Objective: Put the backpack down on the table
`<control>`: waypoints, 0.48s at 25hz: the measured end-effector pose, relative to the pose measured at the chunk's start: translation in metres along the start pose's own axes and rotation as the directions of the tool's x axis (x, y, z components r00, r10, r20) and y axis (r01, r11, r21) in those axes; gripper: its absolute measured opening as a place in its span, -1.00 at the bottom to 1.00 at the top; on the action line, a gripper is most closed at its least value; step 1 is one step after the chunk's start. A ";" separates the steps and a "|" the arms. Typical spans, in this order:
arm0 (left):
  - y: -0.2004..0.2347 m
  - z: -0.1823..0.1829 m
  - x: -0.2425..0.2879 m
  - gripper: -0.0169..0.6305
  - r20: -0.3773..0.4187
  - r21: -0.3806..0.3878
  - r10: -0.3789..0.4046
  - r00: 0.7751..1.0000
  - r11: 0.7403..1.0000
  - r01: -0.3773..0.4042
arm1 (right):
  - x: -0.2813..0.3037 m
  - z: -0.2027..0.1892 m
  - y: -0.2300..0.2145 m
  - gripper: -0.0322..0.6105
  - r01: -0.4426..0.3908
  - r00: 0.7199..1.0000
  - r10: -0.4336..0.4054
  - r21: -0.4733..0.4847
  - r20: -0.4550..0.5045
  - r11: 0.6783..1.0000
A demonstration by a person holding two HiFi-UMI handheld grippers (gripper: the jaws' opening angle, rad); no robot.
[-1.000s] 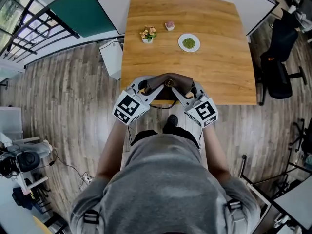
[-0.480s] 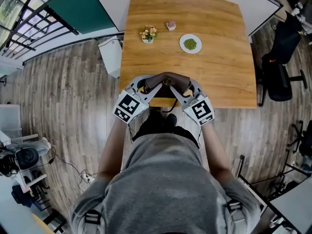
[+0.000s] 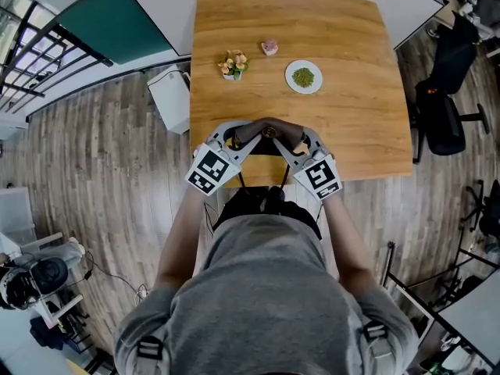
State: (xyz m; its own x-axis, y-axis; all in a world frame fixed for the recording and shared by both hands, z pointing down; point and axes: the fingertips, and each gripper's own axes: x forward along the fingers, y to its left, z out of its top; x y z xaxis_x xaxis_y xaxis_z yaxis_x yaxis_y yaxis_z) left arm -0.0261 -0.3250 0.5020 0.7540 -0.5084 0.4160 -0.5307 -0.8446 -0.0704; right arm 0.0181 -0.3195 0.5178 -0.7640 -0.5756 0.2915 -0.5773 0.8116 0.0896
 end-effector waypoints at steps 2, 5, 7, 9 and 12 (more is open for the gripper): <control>0.010 -0.007 0.010 -0.63 -0.012 0.007 -0.011 1.000 1.000 0.011 | 0.011 -0.008 -0.009 -0.51 0.011 1.000 -0.011 0.003 -0.018 1.000; 0.024 -0.021 0.024 -0.63 -0.027 0.002 -0.024 0.999 1.000 0.024 | 0.027 -0.021 -0.019 -0.51 0.022 0.999 -0.021 0.018 -0.046 1.000; 0.032 -0.030 0.033 -0.63 -0.036 -0.009 -0.035 0.999 0.999 0.034 | 0.036 -0.030 -0.025 -0.50 0.022 0.998 -0.021 0.021 -0.063 1.000; 0.038 -0.039 0.039 -0.63 -0.047 -0.018 -0.045 0.998 0.999 0.044 | 0.044 -0.039 -0.028 -0.50 0.018 0.997 -0.017 0.016 -0.076 1.000; 0.043 -0.051 0.050 -0.63 -0.066 -0.014 -0.057 0.996 0.998 0.056 | 0.052 -0.052 -0.035 -0.50 0.019 0.995 -0.017 0.025 -0.096 1.000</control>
State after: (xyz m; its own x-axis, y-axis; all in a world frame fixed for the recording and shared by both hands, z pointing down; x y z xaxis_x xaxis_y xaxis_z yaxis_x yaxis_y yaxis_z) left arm -0.0307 -0.3785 0.5663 0.7557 -0.4475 0.4782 -0.4928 -0.8694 -0.0348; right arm 0.0130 -0.3725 0.5795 -0.7231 -0.5768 0.3801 -0.5986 0.7978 0.0717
